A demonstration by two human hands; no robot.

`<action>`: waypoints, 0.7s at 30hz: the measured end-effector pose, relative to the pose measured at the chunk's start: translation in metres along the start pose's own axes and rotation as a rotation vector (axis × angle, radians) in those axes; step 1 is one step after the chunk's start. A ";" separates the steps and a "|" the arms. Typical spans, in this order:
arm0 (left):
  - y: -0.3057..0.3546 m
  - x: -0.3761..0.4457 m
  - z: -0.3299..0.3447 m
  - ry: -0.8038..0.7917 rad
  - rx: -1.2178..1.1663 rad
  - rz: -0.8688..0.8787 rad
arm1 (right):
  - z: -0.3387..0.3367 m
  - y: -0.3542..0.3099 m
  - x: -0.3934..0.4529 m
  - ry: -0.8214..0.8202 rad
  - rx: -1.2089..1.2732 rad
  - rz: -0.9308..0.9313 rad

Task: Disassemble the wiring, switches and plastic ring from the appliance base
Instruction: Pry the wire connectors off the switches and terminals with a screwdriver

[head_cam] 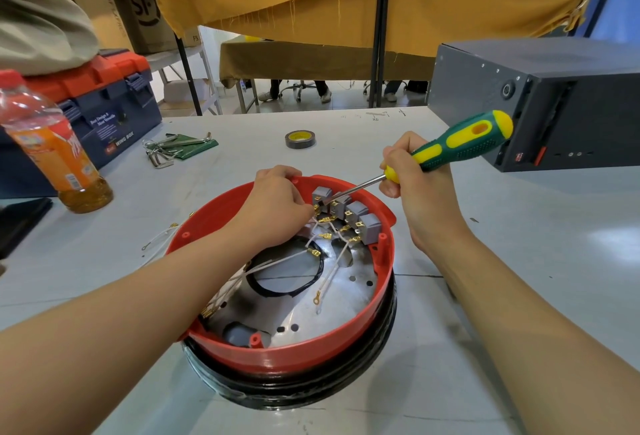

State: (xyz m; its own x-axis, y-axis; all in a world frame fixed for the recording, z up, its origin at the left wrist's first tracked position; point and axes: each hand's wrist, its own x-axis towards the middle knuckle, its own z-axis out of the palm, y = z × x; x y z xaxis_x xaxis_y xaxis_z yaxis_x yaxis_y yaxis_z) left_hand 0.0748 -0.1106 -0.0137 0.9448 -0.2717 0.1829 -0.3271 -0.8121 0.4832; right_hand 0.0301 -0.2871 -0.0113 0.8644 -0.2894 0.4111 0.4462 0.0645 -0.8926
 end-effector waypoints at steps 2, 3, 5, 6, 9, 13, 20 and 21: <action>0.000 0.000 0.000 0.001 0.002 0.003 | -0.001 0.001 0.001 -0.003 0.019 0.013; 0.000 0.000 0.000 0.002 0.002 0.003 | -0.002 0.002 0.002 -0.001 0.036 0.023; 0.000 0.000 0.000 0.001 0.003 0.003 | -0.003 0.003 0.004 0.006 0.079 0.048; 0.000 0.000 0.000 0.002 0.005 0.005 | -0.004 0.004 0.005 0.012 0.103 0.061; -0.001 0.000 0.000 -0.001 0.013 0.010 | -0.006 0.008 0.007 0.032 0.170 0.114; -0.002 0.000 -0.001 -0.006 0.019 0.013 | -0.003 0.014 0.005 0.041 0.113 0.147; -0.002 0.000 -0.001 -0.006 0.021 0.012 | -0.004 0.007 0.005 0.072 0.114 0.072; -0.001 0.000 -0.002 -0.005 0.020 0.011 | -0.003 0.006 0.005 0.073 0.134 0.068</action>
State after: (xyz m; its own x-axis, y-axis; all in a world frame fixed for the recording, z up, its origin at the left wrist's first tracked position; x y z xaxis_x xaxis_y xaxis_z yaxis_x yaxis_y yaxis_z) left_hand 0.0751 -0.1086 -0.0130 0.9412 -0.2837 0.1837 -0.3374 -0.8191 0.4639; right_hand 0.0359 -0.2914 -0.0150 0.8766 -0.3486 0.3316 0.4184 0.2119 -0.8832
